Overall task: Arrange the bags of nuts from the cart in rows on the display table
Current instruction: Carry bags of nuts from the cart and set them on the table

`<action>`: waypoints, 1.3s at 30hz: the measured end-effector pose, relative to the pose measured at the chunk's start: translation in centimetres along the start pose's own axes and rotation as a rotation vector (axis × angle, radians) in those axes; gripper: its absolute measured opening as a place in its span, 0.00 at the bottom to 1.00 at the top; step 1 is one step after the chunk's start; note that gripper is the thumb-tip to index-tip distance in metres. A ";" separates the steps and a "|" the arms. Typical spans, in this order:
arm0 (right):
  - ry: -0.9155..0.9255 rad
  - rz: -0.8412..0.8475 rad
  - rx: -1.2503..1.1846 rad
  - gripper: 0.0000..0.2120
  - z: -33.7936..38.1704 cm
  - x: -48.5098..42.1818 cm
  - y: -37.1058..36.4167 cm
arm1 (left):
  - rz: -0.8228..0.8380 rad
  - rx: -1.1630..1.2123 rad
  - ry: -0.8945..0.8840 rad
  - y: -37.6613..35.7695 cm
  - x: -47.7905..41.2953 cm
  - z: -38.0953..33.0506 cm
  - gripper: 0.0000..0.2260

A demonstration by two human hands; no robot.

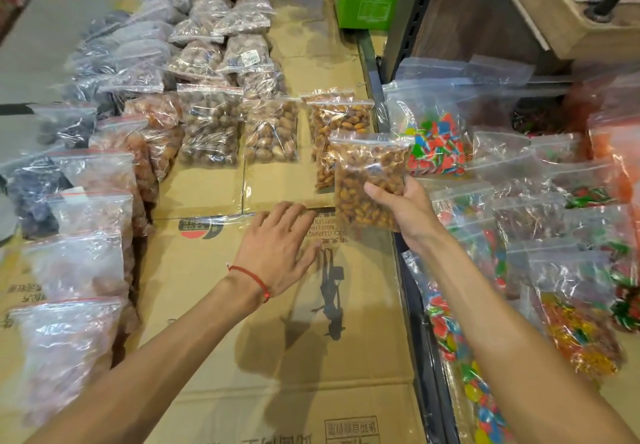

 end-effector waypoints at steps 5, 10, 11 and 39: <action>-0.017 0.058 -0.040 0.21 0.0 -3.3 -2.5 | 0.012 0.013 0.030 -0.4 -0.2 0.5 0.23; 0.110 -0.127 0.304 0.19 -0.9 -5.2 -1.7 | 0.009 0.050 0.045 -0.8 -0.5 0.9 0.22; 0.141 -0.164 0.361 0.21 -1.5 -5.5 -1.2 | 0.016 0.047 0.047 -0.9 -0.5 1.0 0.22; 0.322 0.076 0.958 0.23 1.7 6.0 0.0 | 0.118 -0.045 0.079 0.0 2.8 -1.0 0.28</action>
Point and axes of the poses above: each hand's wrist, its own x-axis away from the middle knuckle, its own y-axis out of the back of the hand, z = x × y, the point moved 10 cm from there along -x, towards the middle knuckle, and after that the axes turned 13 degrees about y, right-handed, at the moved point
